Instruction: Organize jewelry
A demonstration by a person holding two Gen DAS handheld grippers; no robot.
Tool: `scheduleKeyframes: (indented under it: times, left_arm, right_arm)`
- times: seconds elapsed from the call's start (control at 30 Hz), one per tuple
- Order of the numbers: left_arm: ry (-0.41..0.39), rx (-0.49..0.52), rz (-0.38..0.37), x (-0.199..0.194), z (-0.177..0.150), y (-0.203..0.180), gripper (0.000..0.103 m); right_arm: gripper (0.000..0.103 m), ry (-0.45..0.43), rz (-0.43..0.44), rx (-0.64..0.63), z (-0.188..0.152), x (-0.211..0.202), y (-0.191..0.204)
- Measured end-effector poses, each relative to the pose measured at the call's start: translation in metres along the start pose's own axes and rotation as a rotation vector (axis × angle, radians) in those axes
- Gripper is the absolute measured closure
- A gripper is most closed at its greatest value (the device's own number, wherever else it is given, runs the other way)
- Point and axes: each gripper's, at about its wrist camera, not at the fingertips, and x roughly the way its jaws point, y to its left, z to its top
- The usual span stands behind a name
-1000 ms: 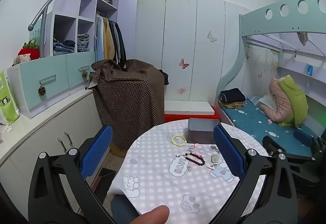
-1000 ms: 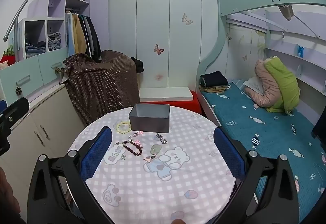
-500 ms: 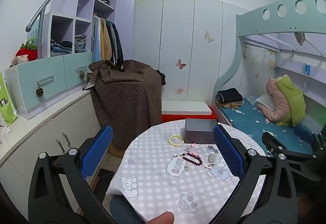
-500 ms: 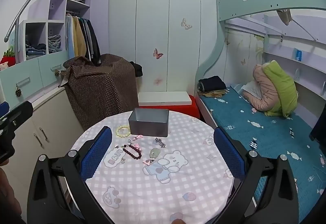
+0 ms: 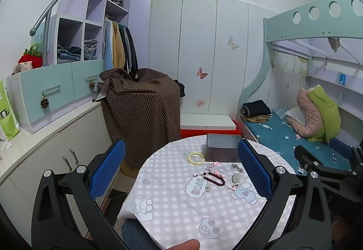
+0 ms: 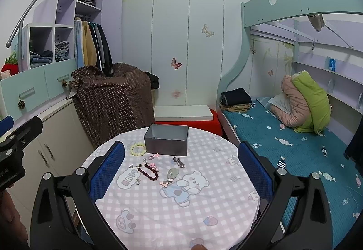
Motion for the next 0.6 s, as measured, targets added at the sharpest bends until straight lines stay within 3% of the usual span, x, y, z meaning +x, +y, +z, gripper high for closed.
scheduleKeyframes:
  times: [0.6]
  left_arm:
    - [0.0, -0.013, -0.011, 0.0036, -0.0006, 0.0014, 0.005]
  right_arm:
    - [0.007, -0.022, -0.005, 0.004, 0.0018, -0.0051, -0.001]
